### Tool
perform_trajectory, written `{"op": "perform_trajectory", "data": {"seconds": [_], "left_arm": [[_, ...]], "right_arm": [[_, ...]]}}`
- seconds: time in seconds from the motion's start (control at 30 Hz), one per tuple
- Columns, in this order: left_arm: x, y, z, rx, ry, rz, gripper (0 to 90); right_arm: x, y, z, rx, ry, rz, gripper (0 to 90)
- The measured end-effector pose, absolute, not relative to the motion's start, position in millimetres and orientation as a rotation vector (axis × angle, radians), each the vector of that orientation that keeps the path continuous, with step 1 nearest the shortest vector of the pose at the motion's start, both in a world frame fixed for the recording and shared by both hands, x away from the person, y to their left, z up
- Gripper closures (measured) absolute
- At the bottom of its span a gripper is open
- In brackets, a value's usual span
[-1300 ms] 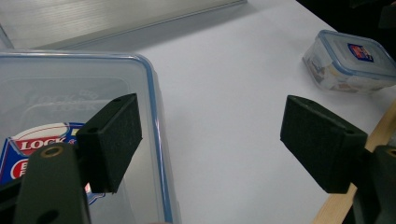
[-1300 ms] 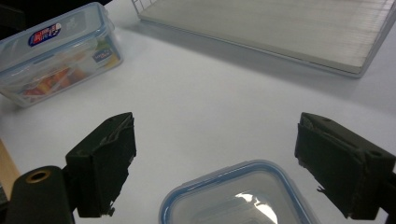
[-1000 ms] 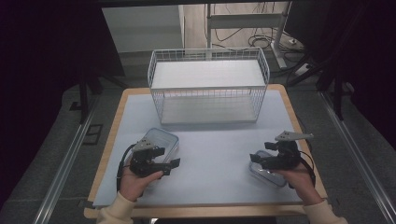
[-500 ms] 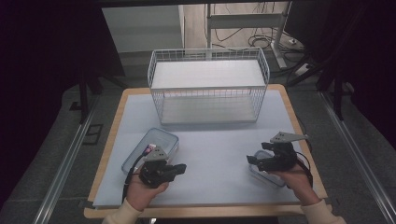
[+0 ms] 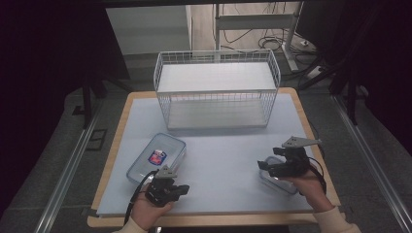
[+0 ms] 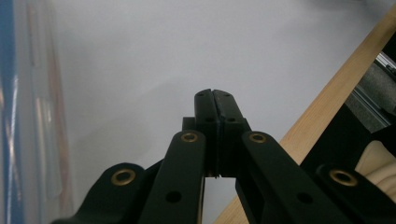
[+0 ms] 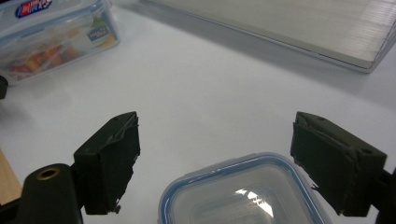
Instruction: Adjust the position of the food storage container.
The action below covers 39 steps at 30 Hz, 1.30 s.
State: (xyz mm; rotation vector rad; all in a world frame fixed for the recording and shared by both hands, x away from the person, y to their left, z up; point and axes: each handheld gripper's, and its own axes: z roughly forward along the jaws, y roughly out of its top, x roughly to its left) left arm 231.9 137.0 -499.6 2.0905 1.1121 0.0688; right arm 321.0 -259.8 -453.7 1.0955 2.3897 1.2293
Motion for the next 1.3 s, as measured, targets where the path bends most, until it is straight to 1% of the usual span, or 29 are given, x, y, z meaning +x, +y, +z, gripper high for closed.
{"op": "perform_trajectory", "data": {"seconds": [0.07, 0.27, 0.37, 0.53, 0.57, 0.9, 1.0, 1.03, 1.07, 1.1, 1.13, 1.17, 1.3], "left_arm": [[233, 140, -500, 2.086, 1.124, 0.070, 90.0], [232, 146, -503, 2.112, 1.174, 0.145, 90.0], [235, 153, -505, 2.087, 1.199, 0.121, 90.0], [238, 161, -506, 2.072, 1.231, 0.135, 90.0], [238, 166, -506, 2.045, 1.234, 0.105, 90.0], [237, 176, -504, 2.073, 1.259, 0.137, 90.0], [236, 187, -504, 2.067, 1.276, 0.129, 90.0], [234, 196, -504, 2.055, 1.293, 0.129, 90.0], [234, 196, -504, 2.055, 1.293, 0.129, 90.0], [233, 205, -505, 2.048, 1.317, 0.138, 90.0], [233, 205, -505, 2.048, 1.317, 0.138, 90.0], [232, 214, -507, 2.044, 1.342, 0.154, 90.0], [232, 230, -508, 2.027, 1.382, 0.177, 90.0]], "right_arm": [[322, -261, -452, 1.115, 2.387, 1.261, 15.7], [324, -262, -451, 1.120, 2.374, 1.271, 15.8], [324, -260, -449, 1.110, 2.376, 1.275, 15.8], [325, -260, -449, 1.113, 2.376, 1.276, 15.8], [326, -260, -449, 1.116, 2.375, 1.277, 15.8], [327, -259, -449, 1.113, 2.372, 1.275, 15.8], [327, -259, -449, 1.123, 2.372, 1.271, 15.8], [327, -260, -449, 1.126, 2.369, 1.277, 15.8], [327, -260, -449, 1.126, 2.369, 1.277, 15.8], [327, -260, -449, 1.128, 2.374, 1.292, 15.8], [327, -260, -449, 1.128, 2.374, 1.292, 15.8], [327, -260, -449, 1.136, 2.381, 1.311, 15.8], [327, -259, -450, 1.137, 2.379, 1.301, 15.8]]}}
